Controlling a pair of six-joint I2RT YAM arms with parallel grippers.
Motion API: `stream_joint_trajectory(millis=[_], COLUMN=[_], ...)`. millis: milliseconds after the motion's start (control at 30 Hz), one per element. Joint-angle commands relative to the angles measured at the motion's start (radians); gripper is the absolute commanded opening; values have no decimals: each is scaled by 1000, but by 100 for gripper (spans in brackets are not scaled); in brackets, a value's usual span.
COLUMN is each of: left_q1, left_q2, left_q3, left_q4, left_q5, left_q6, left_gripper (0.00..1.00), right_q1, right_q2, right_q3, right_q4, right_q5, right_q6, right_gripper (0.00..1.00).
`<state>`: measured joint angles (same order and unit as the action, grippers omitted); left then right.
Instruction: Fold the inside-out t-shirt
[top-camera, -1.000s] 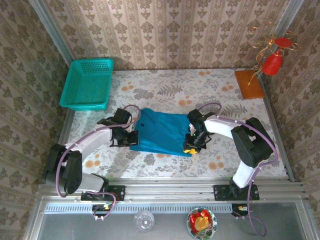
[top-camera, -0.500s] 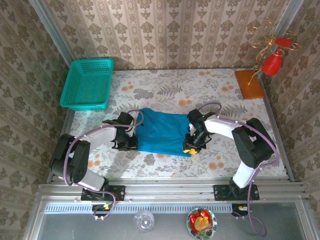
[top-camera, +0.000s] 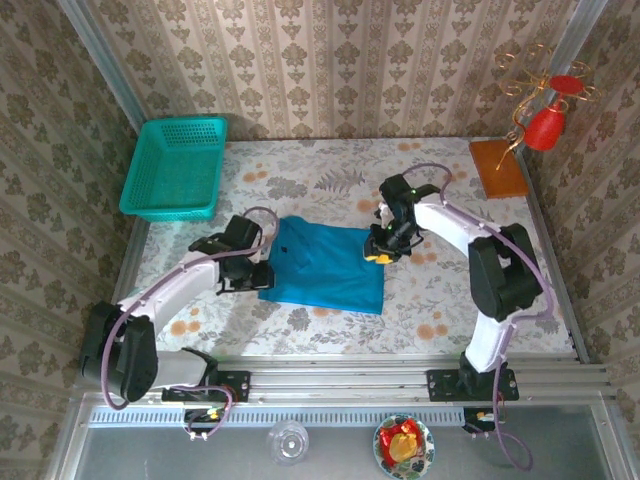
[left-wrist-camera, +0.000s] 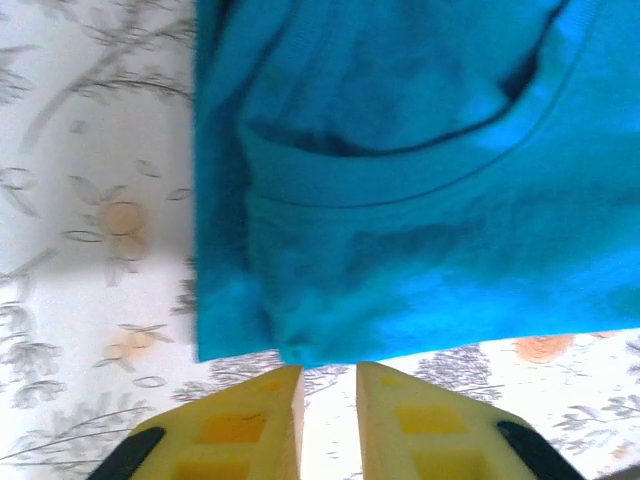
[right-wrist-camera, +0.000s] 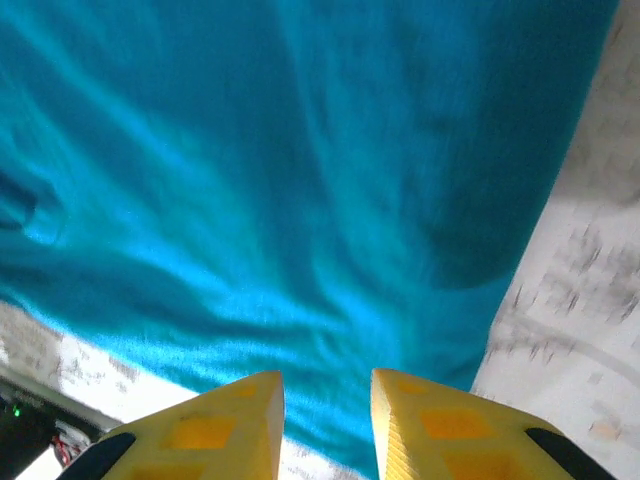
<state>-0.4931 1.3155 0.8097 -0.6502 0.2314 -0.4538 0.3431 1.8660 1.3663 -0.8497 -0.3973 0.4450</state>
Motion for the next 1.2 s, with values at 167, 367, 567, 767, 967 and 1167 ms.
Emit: stream_joint_trajectory(millis=[167, 367, 567, 767, 967, 1167], left_q1=[-92, -65, 24, 120, 162, 155], left_q2=[150, 241, 325, 462, 609, 685], left_q3=[31, 20, 66, 196, 383, 514], left_q4=[187, 208, 219, 188, 113, 111], left_q5=[101, 78, 101, 138, 158, 226], left_q6=[-97, -57, 19, 128, 234, 274], left_gripper=[9, 8, 8, 7, 7, 7], right_q1=[-41, -82, -95, -43, 150, 375], right_q2=[218, 299, 211, 38, -89, -172], right_q3=[219, 239, 9, -293, -527, -610], right_q4=[-41, -64, 29, 152, 308, 475], right_q5=[-55, 18, -24, -67, -92, -88], right_q6=[-110, -108, -64, 45, 269, 527], right_gripper=[29, 28, 27, 27, 27, 27])
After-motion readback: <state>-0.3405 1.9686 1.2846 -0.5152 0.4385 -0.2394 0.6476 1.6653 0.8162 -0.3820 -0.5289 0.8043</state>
